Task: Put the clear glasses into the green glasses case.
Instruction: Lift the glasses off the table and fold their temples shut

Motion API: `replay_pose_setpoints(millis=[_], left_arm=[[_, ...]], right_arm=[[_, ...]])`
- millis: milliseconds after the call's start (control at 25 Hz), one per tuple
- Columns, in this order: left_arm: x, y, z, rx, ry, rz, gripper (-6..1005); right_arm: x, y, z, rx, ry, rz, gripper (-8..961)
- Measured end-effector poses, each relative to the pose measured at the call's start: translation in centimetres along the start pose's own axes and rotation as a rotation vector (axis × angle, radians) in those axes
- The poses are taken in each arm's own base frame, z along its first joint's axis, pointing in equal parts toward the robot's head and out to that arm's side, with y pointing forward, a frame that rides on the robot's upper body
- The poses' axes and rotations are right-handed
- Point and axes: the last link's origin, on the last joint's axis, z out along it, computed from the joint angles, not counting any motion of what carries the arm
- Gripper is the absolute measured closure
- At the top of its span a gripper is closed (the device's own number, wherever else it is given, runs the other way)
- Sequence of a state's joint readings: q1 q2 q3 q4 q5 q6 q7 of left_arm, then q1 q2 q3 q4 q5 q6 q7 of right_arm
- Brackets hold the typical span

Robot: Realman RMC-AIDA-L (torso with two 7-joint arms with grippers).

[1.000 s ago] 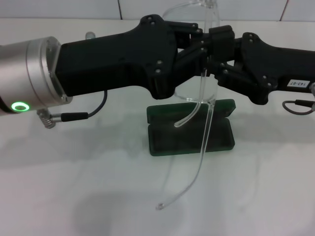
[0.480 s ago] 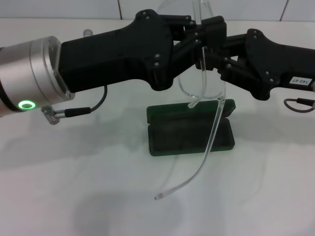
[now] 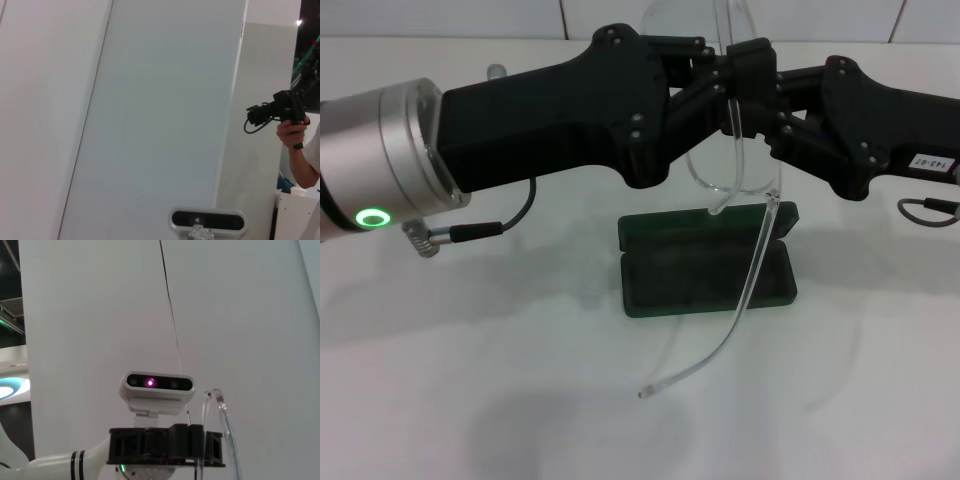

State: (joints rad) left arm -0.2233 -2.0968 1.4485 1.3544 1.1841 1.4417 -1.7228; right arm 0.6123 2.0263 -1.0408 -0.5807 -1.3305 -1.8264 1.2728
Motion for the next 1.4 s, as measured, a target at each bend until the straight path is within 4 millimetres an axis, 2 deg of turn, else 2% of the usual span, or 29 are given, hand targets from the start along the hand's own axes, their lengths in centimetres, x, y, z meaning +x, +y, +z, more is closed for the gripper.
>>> replay_pose_setpoints(millis=[360,520,640,800,960,1120,1400], left_arm=[[0.2,0.3,-0.1,-0.02,-0.007,-0.001,956],[1.2,0.8,-1.2,-0.026,0.005,0.011,956],[1.9,1.0,-2.7,-0.002,0.018,0.032,956],[2.3,1.3,-5.1,0.042,0.038,0.043,956],[1.9,1.3,-6.2,0.053,0.05,0.027,956],[1.1,1.3,-5.8,0.028,0.004,0.018,956],[-0.6,1.0,-4.3,-0.072,-0.027,-0.03,956]], right_arm=[[0.5,0.0,-0.9,0.055,-0.027,-0.005,863],[0.3,0.1,-2.0,0.095,-0.048,-0.016,863],[-0.6,0.2,-3.7,0.147,-0.091,-0.047,863],[-2.3,1.0,-7.1,0.224,-0.189,-0.101,863],[-3.5,2.1,-9.5,0.28,-0.31,-0.145,862],[-3.8,2.5,-10.1,0.304,-0.406,-0.159,862],[-3.6,1.7,-9.0,0.303,-0.537,-0.119,862]])
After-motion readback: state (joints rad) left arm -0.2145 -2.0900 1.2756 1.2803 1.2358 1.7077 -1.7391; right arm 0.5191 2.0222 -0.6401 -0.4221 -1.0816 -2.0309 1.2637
